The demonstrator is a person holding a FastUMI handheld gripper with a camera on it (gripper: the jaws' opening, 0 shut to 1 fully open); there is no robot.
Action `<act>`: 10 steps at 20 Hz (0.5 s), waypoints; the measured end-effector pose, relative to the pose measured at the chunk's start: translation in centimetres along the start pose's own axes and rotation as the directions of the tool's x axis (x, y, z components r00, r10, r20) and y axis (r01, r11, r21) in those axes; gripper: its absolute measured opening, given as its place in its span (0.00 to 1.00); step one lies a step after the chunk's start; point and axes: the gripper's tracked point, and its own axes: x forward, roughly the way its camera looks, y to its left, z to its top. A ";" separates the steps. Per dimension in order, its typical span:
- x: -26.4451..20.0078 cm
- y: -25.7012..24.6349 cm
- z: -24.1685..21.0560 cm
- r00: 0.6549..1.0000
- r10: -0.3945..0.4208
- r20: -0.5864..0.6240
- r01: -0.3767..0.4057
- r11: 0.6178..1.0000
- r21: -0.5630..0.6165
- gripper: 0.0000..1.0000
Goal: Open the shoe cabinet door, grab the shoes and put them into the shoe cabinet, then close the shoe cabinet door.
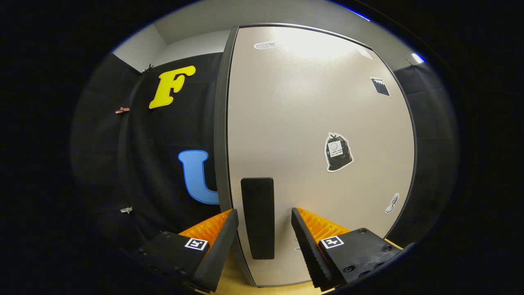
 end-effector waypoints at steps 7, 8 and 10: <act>0.4 0.3 -0.4 1.000 -0.025 0.002 0.025 1.000 -0.019 0.37; 0.3 0.3 -0.4 1.000 -0.028 0.000 0.028 0.999 -0.018 0.37; 0.3 0.3 -0.4 0.999 -0.034 0.001 0.034 0.999 -0.023 0.35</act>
